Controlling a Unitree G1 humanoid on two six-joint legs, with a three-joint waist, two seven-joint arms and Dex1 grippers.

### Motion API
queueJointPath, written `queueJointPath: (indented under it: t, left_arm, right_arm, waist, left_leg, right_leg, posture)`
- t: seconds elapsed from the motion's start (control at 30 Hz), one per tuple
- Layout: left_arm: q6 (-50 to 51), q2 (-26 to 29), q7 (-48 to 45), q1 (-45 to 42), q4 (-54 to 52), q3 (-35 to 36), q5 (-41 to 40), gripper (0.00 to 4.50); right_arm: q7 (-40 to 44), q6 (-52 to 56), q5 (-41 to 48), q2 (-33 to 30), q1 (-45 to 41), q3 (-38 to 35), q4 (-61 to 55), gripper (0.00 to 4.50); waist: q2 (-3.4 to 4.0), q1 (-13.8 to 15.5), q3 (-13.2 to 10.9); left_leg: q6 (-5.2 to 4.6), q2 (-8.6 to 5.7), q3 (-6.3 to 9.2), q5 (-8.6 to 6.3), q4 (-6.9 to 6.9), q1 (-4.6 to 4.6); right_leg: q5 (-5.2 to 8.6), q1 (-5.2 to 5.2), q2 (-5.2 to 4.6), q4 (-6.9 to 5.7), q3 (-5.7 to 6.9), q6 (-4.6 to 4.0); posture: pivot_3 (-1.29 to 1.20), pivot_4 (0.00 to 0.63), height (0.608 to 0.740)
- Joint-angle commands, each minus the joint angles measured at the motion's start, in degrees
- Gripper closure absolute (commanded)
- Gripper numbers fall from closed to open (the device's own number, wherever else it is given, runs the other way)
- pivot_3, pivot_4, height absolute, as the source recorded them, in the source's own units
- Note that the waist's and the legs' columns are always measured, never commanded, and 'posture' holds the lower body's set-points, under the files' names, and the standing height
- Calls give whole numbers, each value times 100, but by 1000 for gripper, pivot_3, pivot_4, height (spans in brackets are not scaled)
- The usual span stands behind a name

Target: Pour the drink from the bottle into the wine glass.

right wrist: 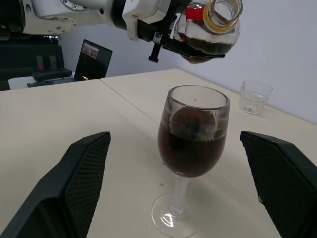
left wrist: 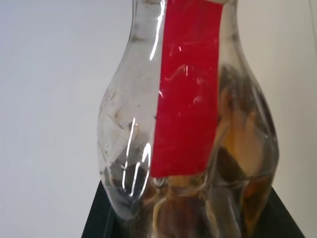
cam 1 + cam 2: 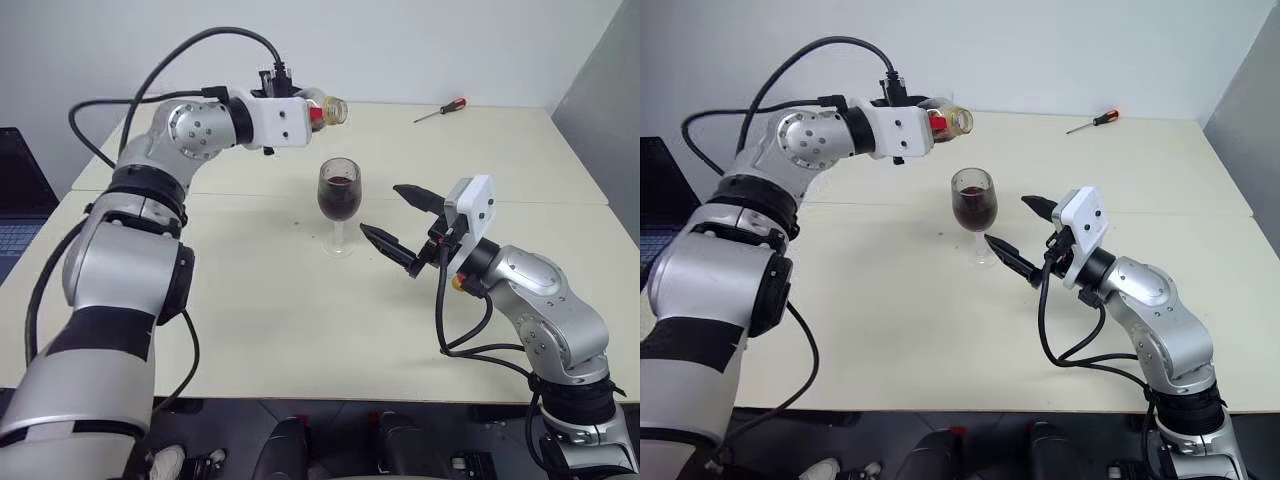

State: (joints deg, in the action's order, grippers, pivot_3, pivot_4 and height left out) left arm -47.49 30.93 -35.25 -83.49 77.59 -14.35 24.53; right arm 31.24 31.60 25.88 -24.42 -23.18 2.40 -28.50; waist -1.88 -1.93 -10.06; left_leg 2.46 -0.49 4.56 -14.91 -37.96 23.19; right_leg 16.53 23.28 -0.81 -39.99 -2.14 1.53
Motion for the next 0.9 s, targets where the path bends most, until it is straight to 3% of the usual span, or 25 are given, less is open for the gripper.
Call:
queueJointPath:
  t: [0.03, 0.27, 0.5, 0.67, 0.9]
  left_arm:
    - [229, -67, -352, -46, -200, 525, -650, 3081]
    - [990, -325, -866, 176, -368, 1384, -1638, 3081]
    - [1885, -496, -660, 568, -813, 2047, -2399, 3081]
    - [2548, -574, 42, 1158, -1626, 2438, -2799, 3081]
    - [3470, -488, 1548, 2906, -3152, 2981, -3049, 3081]
  right_arm:
    - [-23, -135, -17, 16, -28, -56, -135, 0]
    - [-17, -112, 12, 22, -16, -61, -164, 0]
    - [-43, -57, 50, 22, 33, -58, -274, 0]
    - [62, 38, 162, -88, 220, -47, -564, 0]
    - [327, 89, 564, -294, 830, -95, -1084, 0]
  waist:
    - [0, -1, 0]
    - [0, -3, 0]
    - [0, -10, 1]
    - [0, -7, 1]
    - [-1, -26, 8]
  left_leg:
    - [0, 0, 0, 0, 0, 0]
    - [0, 0, 2, 0, -1, -1]
    - [0, 1, 5, 0, -2, -1]
    - [1, 2, 16, 0, -3, -1]
    - [1, 7, 21, 0, 4, -16]
  right_leg:
    - [0, 0, 0, 0, 0, 0]
    - [0, 0, 0, -2, 1, 0]
    - [0, 0, -1, -4, 1, 0]
    - [0, 0, -4, -4, -2, 0]
    - [0, 0, -24, -12, -15, -1]
  posture:
    - [0, 150, 740]
    - [0, 150, 740]
    - [0, 150, 740]
    - [0, 150, 740]
    - [0, 150, 740]
